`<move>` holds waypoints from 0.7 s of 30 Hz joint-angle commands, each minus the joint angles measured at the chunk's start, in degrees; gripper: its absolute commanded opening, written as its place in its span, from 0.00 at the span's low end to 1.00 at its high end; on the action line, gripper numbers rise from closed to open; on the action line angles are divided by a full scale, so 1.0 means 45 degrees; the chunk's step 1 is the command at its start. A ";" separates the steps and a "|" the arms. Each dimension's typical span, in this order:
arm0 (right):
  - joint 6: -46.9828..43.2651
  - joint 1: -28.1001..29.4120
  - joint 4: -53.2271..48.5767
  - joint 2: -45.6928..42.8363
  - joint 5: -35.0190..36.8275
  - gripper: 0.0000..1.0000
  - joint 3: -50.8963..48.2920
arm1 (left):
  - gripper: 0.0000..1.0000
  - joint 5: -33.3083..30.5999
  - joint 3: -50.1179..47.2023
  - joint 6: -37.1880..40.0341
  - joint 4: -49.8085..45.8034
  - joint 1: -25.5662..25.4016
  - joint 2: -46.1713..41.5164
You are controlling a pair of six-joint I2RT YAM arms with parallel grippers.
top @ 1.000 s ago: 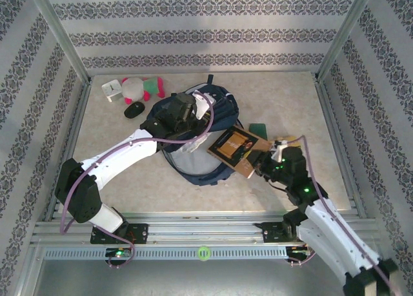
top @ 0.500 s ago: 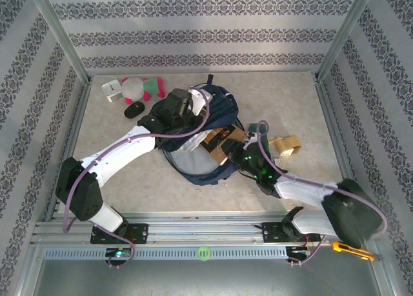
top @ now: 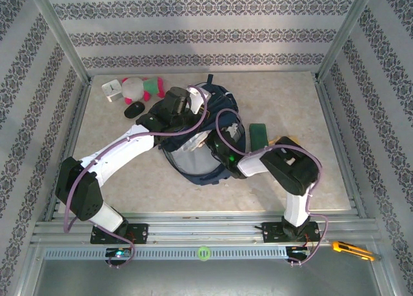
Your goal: Pack the student bag
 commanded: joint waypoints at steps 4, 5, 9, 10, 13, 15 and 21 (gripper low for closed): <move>0.0996 0.0019 0.0984 0.2019 0.1049 0.00 0.2253 | 0.00 0.0627 0.0822 -0.0545 0.1478 0.0121 -0.0543; 0.1062 0.0020 0.0727 0.2200 0.0936 0.00 0.2457 | 0.00 0.0566 0.0841 -0.0532 0.1461 0.0121 -0.0573; 0.1357 0.0160 -0.1481 0.1579 0.0818 0.24 0.2390 | 0.00 -0.0060 0.0823 -0.0316 0.1201 0.0167 -0.0623; 0.1627 0.0136 -0.2146 0.1370 0.0713 0.30 0.2262 | 0.00 -0.0217 0.0828 -0.0289 0.1118 0.0217 -0.0607; 0.1967 0.0161 -0.2901 0.0872 0.0292 0.49 0.1659 | 0.00 -0.0378 0.0698 -0.0367 0.1062 0.0437 -0.0592; 0.1989 0.0293 -0.3408 0.0299 0.0167 0.60 0.1200 | 0.00 -0.0397 0.0619 -0.0379 0.1038 0.0578 -0.0610; 0.1968 0.0535 -0.3913 -0.1738 -0.0175 0.65 -0.0458 | 0.00 -0.0808 0.0419 -0.0230 0.0946 0.0936 -0.0687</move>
